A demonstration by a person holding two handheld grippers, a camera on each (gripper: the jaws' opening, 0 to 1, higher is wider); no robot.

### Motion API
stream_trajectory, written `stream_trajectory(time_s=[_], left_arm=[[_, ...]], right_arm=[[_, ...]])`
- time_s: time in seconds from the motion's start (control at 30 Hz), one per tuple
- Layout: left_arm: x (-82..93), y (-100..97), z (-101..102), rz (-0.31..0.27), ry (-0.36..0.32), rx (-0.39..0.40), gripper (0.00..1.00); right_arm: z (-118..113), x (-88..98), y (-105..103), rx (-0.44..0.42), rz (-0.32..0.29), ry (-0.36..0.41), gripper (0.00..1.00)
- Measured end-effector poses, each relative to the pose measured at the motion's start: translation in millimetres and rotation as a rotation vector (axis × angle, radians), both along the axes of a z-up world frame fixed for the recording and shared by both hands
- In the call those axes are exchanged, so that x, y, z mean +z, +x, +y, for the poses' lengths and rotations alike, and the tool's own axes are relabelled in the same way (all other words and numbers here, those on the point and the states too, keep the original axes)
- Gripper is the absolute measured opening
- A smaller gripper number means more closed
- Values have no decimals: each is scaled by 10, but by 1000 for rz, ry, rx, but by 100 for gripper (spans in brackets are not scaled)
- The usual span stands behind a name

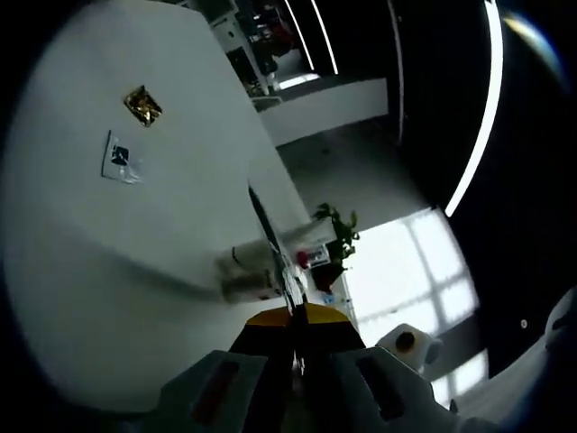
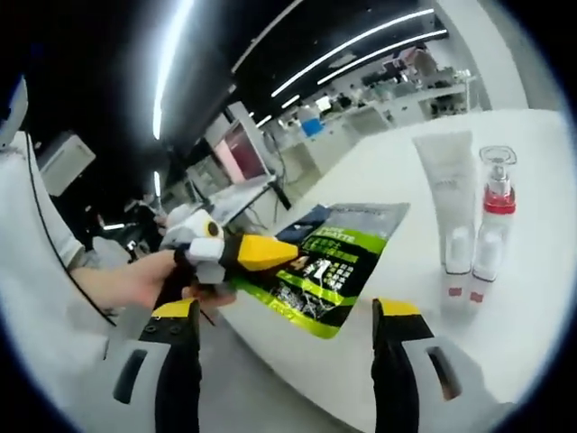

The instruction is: Arrange the skincare products in the storage area until every visible bottle or jar stands upright without overlapping.

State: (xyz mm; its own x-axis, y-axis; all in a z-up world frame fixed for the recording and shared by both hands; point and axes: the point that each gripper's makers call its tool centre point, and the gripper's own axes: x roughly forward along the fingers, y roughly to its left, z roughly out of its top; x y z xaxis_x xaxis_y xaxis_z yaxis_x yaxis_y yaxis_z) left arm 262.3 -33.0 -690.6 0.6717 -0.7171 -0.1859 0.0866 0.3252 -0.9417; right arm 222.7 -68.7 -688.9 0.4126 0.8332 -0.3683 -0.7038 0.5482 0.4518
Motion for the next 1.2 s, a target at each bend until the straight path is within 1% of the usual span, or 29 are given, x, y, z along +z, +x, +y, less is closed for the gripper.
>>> stream_trajectory(time_s=[0.23,0.37,0.53,0.67,0.73,0.8,0.97,1.2], left_arm=[[-100,51,13,19,8,8,0],[-192,86,-5,35,18,8,0],[-286,147,-35,43,38,3,0],[-346,193,-67,45,58,-5,0],[-369,218,-82,30,75,-11,0],[-404,238,-94,29,86,-13,0],[-547,291,-109,35,125,-10,0],[-737,340,-142,49,186,-23,0]], right_arm=[[-80,-54,28,-8,-17,-37,88],[-180,-104,52,-15,-34,-80,93],[-313,-143,99,-41,-43,-106,99],[-397,-166,123,-53,-49,-128,99],[-438,-179,139,-60,-45,-132,99],[-474,-180,145,-69,-45,-134,99],[-581,-203,165,-89,-43,-155,99],[-717,-189,187,-125,-39,-158,99]])
